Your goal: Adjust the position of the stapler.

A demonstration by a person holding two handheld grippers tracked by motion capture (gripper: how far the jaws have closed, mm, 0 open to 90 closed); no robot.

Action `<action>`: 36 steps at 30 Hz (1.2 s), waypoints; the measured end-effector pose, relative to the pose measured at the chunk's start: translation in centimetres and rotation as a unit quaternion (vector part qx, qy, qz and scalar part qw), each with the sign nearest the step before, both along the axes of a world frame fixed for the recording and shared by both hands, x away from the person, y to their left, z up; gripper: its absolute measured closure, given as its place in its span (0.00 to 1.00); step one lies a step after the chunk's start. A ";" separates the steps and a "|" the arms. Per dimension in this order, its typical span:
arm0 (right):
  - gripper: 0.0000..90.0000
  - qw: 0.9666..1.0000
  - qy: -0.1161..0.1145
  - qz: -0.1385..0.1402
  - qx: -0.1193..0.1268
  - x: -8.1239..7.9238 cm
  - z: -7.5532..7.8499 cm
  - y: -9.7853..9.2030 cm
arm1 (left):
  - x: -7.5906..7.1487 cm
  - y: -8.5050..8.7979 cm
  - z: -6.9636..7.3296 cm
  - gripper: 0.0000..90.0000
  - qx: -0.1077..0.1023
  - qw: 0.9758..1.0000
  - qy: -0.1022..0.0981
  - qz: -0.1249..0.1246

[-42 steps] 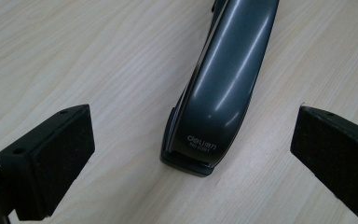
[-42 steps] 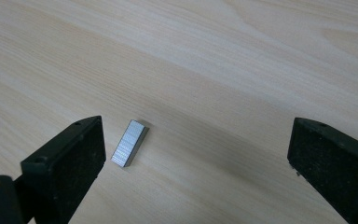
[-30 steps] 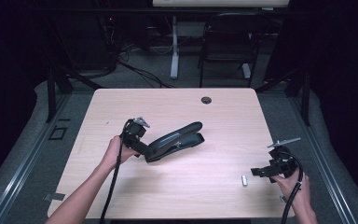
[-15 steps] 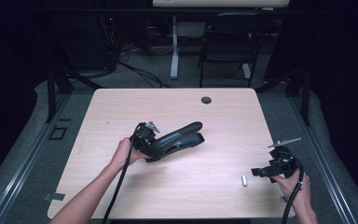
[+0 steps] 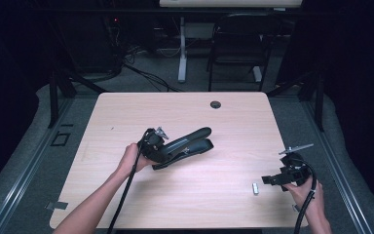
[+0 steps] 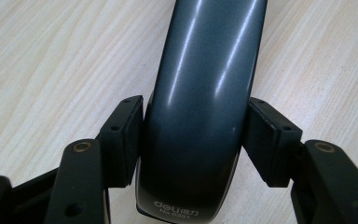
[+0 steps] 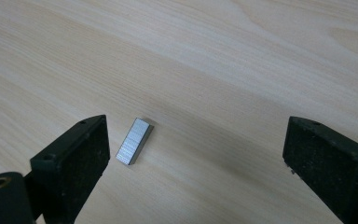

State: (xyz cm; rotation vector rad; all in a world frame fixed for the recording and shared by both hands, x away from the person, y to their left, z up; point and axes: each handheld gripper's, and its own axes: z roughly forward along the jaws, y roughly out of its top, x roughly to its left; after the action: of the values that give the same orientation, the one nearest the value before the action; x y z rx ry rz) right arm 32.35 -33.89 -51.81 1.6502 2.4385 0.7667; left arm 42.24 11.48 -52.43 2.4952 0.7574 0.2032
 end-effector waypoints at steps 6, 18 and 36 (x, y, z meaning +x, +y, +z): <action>0.08 1.000 -0.002 -0.002 0.009 -0.1 0.1 0.0 | -0.2 0.1 0.1 0.49 0.009 1.000 -0.003 -0.023; 0.08 1.000 -0.001 0.000 0.014 0.0 0.1 -0.1 | -0.2 0.3 0.0 0.51 0.003 0.999 -0.002 -0.038; 0.08 1.000 0.002 0.001 0.016 0.0 0.1 -0.2 | 0.2 -0.1 0.1 0.47 -0.017 0.999 0.008 -0.038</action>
State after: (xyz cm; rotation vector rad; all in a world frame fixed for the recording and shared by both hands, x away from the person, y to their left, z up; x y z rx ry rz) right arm 32.31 -34.09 -51.67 1.6632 2.4430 0.8060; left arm 42.40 11.40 -52.35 2.4914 0.6667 0.1422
